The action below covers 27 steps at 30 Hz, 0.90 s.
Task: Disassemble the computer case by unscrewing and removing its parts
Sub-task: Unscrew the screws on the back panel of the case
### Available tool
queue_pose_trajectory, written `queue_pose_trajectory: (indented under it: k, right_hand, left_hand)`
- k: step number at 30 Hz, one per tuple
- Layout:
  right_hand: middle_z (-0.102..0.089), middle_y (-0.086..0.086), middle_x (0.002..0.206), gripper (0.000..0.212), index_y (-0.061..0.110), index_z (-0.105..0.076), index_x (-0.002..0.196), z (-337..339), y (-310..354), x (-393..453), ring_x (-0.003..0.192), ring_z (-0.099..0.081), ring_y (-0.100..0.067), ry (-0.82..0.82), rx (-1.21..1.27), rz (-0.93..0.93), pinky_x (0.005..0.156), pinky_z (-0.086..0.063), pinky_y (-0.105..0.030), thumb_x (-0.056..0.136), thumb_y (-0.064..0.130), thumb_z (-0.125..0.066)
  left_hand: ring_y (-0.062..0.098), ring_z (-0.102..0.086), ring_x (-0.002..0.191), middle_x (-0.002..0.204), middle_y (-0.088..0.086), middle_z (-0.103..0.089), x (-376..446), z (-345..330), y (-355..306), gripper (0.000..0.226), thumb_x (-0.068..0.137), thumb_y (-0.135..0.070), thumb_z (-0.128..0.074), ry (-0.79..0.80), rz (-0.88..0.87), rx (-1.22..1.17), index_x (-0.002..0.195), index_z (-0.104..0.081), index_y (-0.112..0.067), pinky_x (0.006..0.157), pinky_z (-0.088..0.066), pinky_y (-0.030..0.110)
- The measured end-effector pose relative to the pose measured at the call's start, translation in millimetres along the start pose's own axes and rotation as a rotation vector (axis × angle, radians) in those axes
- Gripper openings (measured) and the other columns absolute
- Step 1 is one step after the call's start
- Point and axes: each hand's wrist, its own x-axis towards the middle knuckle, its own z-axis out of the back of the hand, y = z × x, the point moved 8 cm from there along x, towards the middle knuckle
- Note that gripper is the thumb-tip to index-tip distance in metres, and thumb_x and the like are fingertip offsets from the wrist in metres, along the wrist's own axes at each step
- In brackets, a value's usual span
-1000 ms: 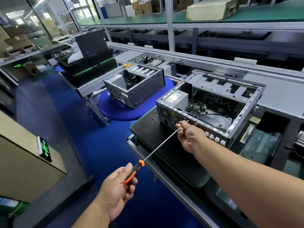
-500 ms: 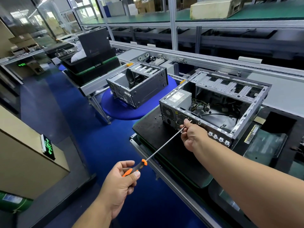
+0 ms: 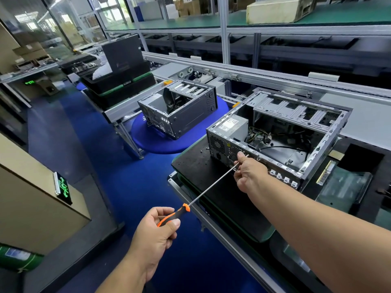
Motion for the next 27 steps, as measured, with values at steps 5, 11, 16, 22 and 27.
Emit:
queue_pose_trajectory:
  k: [5,11,16,22,27]
  right_hand:
    - [-0.061,-0.001,0.071,0.023,0.011,-0.063,0.081,-1,-1,-4,0.043,-0.046,-0.002,0.054,0.06,-0.02,0.036,-0.034,-0.012,0.092,0.026,-0.077]
    - [-0.062,-0.004,0.078,0.025,0.011,-0.061,0.088,-4,1,-9,0.053,-0.046,-0.003,0.171,0.105,-0.009,0.039,-0.04,-0.012,0.104,0.03,-0.058]
    - [-0.065,-0.006,0.085,0.024,0.011,-0.063,0.096,-4,7,-13,0.055,-0.043,-0.005,0.2,0.104,-0.007,0.039,-0.038,-0.013,0.109,0.026,-0.048]
    - [-0.06,-0.004,0.079,0.019,0.013,-0.06,0.093,-8,8,-12,0.054,-0.039,-0.003,0.192,0.103,-0.02,0.037,-0.035,-0.012,0.108,0.021,-0.05]
    - [-0.061,-0.004,0.077,0.019,0.014,-0.061,0.091,-8,8,-8,0.051,-0.039,-0.002,0.144,0.096,-0.014,0.037,-0.034,-0.012,0.107,0.02,-0.052]
  left_hand:
    - [0.016,-0.06,0.064,0.084,0.011,-0.071,0,-1,-4,0.016,0.098,-0.005,-0.07,0.001,0.014,-0.009,0.113,-0.067,-0.008,0.051,-0.043,0.029]
    - [0.016,-0.058,0.061,0.091,0.019,-0.073,1,-3,-2,0.013,0.103,-0.013,-0.065,0.007,0.058,-0.037,0.112,-0.067,-0.004,0.049,-0.04,0.027]
    - [0.016,-0.05,0.048,0.082,0.02,-0.067,-6,-13,17,0.031,0.1,-0.037,-0.067,0.09,0.408,-0.34,0.106,-0.065,-0.007,0.036,-0.028,0.021]
    - [0.02,-0.055,0.051,0.085,0.023,-0.07,-3,-12,14,0.035,0.101,-0.039,-0.067,0.051,0.367,-0.278,0.112,-0.067,-0.005,0.038,-0.031,0.023]
    - [0.011,-0.067,0.079,0.105,-0.014,-0.067,-4,0,-32,0.033,0.09,-0.025,-0.082,-0.128,-0.274,0.456,0.111,-0.064,-0.043,0.066,-0.055,0.028]
